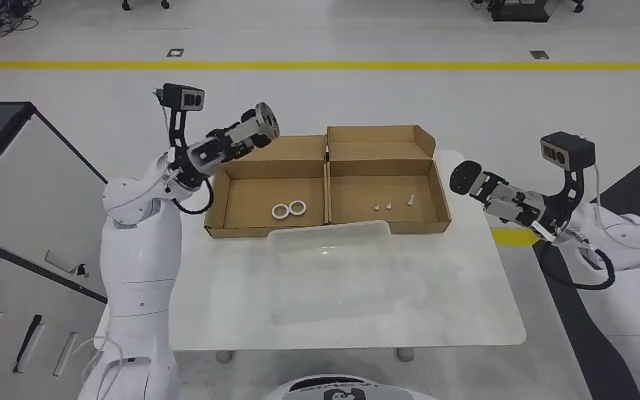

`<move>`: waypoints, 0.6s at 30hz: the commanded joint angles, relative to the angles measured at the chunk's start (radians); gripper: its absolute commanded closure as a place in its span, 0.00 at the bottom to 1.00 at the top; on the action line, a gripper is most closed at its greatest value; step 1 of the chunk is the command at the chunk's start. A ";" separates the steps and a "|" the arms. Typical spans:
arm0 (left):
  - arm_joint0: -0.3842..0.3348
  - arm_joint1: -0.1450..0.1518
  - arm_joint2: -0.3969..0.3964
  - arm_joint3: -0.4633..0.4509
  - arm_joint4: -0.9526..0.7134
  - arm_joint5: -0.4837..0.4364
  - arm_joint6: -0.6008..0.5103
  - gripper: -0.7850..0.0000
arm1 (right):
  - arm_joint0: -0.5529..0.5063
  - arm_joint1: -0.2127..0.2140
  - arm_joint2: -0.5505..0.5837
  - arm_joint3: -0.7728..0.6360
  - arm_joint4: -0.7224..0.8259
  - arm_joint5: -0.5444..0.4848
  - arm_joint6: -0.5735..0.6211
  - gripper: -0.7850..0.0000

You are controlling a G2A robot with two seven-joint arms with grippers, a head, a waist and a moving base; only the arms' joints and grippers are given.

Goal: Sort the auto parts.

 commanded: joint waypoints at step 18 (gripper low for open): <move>-0.198 0.043 0.234 0.209 0.853 -0.148 0.029 1.00 | 0.000 0.000 0.000 0.000 0.000 0.000 0.000 0.00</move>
